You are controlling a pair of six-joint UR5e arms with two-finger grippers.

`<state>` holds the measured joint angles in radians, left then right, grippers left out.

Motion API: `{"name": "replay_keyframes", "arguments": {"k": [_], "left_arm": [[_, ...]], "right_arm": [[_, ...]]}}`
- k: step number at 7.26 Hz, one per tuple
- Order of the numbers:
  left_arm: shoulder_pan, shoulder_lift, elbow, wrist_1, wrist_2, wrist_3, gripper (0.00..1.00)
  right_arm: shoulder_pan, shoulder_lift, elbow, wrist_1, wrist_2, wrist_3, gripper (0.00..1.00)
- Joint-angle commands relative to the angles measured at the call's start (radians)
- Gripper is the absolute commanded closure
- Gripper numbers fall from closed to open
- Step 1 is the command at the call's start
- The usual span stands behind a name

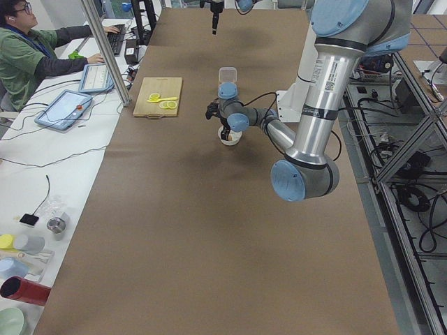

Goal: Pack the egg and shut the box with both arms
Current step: 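Close the left gripper around the brown egg in the bowl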

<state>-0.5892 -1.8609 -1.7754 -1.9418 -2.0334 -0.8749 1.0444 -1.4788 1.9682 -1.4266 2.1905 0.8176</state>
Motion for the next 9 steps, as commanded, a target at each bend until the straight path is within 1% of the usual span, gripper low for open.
{"name": "replay_keyframes", "arguments": {"k": [1, 2, 4, 9], "left_arm": [[0.002, -0.008, 0.010, 0.000, -0.001, -0.001, 0.30], [0.002, -0.009, 0.008, 0.000, -0.001, -0.001, 0.41], [0.002, -0.009, 0.010, 0.000, -0.001, -0.001, 0.48], [0.003, -0.009, 0.010, 0.000, -0.001, 0.000, 0.48]], "right_arm": [[-0.001, 0.002, 0.000, 0.000, 0.000, 0.000, 0.00], [-0.001, 0.002, -0.002, 0.000, 0.000, 0.000, 0.00], [-0.001, 0.002, -0.002, 0.000, 0.000, 0.000, 0.00], [-0.003, 0.002, -0.005, 0.000, 0.000, -0.002, 0.00]]}}
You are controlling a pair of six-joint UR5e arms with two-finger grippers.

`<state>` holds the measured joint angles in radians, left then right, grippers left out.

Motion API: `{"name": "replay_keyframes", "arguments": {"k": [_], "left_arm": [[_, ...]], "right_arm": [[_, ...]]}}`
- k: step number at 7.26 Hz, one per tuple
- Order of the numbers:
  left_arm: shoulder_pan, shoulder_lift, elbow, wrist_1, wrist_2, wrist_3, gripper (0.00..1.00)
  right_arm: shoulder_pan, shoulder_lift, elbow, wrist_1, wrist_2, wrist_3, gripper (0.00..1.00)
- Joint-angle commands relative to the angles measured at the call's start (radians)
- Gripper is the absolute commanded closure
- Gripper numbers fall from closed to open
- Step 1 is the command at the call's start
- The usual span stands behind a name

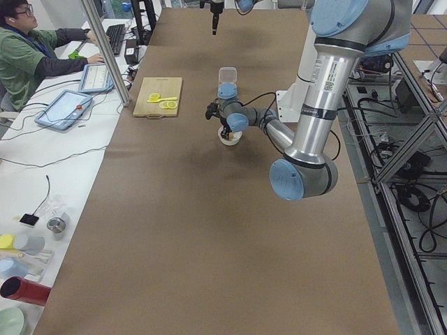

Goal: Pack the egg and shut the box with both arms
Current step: 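Close the left gripper around the brown egg in the bowl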

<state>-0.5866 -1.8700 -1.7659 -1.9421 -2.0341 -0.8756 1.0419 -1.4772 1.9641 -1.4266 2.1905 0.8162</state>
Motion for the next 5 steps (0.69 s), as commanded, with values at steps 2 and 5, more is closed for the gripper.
{"name": "replay_keyframes", "arguments": {"k": [2, 5], "left_arm": [[-0.001, 0.000, -0.007, -0.001, 0.000, 0.000, 0.65], [-0.015, 0.003, -0.069, -0.001, -0.009, 0.004, 0.90]], "right_arm": [[0.000, 0.000, -0.001, 0.000, 0.000, 0.000, 0.00], [0.000, 0.003, -0.002, 0.000, 0.000, 0.001, 0.00]]}}
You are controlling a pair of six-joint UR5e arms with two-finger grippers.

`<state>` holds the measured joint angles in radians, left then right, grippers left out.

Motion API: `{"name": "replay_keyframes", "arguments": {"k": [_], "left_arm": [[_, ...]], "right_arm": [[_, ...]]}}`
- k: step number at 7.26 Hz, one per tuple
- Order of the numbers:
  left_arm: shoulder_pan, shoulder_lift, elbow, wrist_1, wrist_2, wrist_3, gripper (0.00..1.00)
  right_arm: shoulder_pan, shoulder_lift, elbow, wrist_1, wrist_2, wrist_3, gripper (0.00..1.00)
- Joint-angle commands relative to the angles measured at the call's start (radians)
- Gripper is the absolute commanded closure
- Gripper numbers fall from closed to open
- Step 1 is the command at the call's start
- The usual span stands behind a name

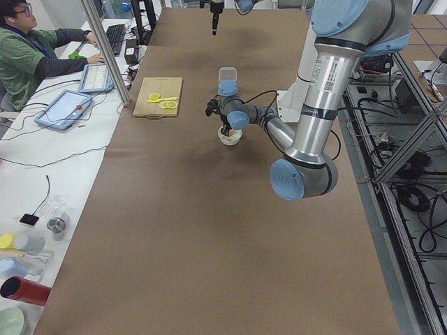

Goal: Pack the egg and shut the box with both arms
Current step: 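Close the left gripper around the brown egg in the bowl, then lift the egg with the left gripper and carry it to the egg box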

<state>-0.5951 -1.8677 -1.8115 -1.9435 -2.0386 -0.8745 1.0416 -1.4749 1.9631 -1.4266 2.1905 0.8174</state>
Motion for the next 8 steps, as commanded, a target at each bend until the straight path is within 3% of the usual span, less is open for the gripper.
{"name": "replay_keyframes", "arguments": {"k": [1, 2, 5, 8], "left_arm": [[-0.015, 0.001, -0.054, -0.002, -0.008, 0.005, 0.97], [-0.022, -0.004, -0.080, -0.018, -0.005, 0.006, 1.00], [-0.028, -0.021, -0.063, -0.297, 0.001, -0.001, 1.00], [-0.011, -0.161, 0.103, -0.583, 0.095, -0.003, 1.00]], "right_arm": [[0.000, 0.001, 0.000, 0.000, 0.000, -0.001, 0.00], [0.000, 0.001, -0.001, 0.000, 0.000, -0.001, 0.00], [0.000, 0.005, -0.001, 0.000, 0.000, -0.001, 0.00], [0.000, 0.010, 0.002, 0.000, 0.000, 0.000, 0.00]]}}
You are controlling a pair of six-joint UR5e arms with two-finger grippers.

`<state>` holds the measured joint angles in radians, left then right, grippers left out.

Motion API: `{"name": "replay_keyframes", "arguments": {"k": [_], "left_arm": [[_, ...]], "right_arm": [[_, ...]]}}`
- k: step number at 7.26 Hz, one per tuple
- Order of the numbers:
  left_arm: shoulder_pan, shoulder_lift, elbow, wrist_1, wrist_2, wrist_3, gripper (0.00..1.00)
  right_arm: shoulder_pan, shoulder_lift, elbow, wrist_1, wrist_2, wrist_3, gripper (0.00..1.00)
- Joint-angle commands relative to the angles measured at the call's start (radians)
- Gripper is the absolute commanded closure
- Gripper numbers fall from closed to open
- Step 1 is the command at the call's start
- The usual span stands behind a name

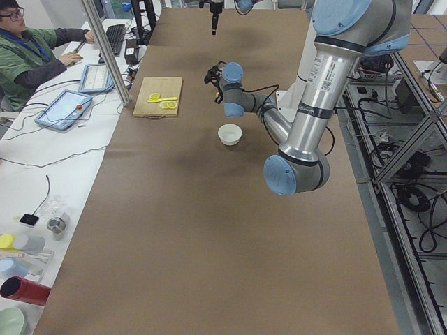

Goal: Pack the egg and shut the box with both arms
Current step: 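Lift the egg with the left gripper and carry it to the egg box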

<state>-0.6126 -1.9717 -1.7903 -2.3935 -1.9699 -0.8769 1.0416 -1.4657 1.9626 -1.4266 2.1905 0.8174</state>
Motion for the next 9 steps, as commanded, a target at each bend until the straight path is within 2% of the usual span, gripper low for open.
{"name": "replay_keyframes", "arguments": {"k": [1, 3, 4, 5, 6, 9], "left_arm": [[0.037, -0.077, 0.154, -0.283, 0.084, -0.001, 1.00], [0.138, -0.114, 0.227, -0.438, 0.239, 0.012, 1.00], [0.193, -0.174, 0.327, -0.531, 0.323, 0.022, 1.00], [0.255, -0.224, 0.403, -0.585, 0.407, 0.121, 1.00], [0.276, -0.240, 0.425, -0.587, 0.434, 0.216, 1.00], [0.277, -0.239, 0.463, -0.587, 0.410, 0.328, 1.00]], "right_arm": [[0.000, 0.002, 0.001, 0.000, 0.000, -0.001, 0.00], [0.000, 0.002, -0.001, 0.000, 0.000, -0.001, 0.00], [0.000, 0.002, -0.001, 0.000, 0.000, -0.001, 0.00], [0.000, 0.002, -0.002, 0.000, 0.000, -0.001, 0.00], [0.000, 0.004, -0.001, 0.000, 0.000, -0.001, 0.00], [0.000, 0.004, -0.002, 0.000, 0.000, -0.001, 0.00]]}}
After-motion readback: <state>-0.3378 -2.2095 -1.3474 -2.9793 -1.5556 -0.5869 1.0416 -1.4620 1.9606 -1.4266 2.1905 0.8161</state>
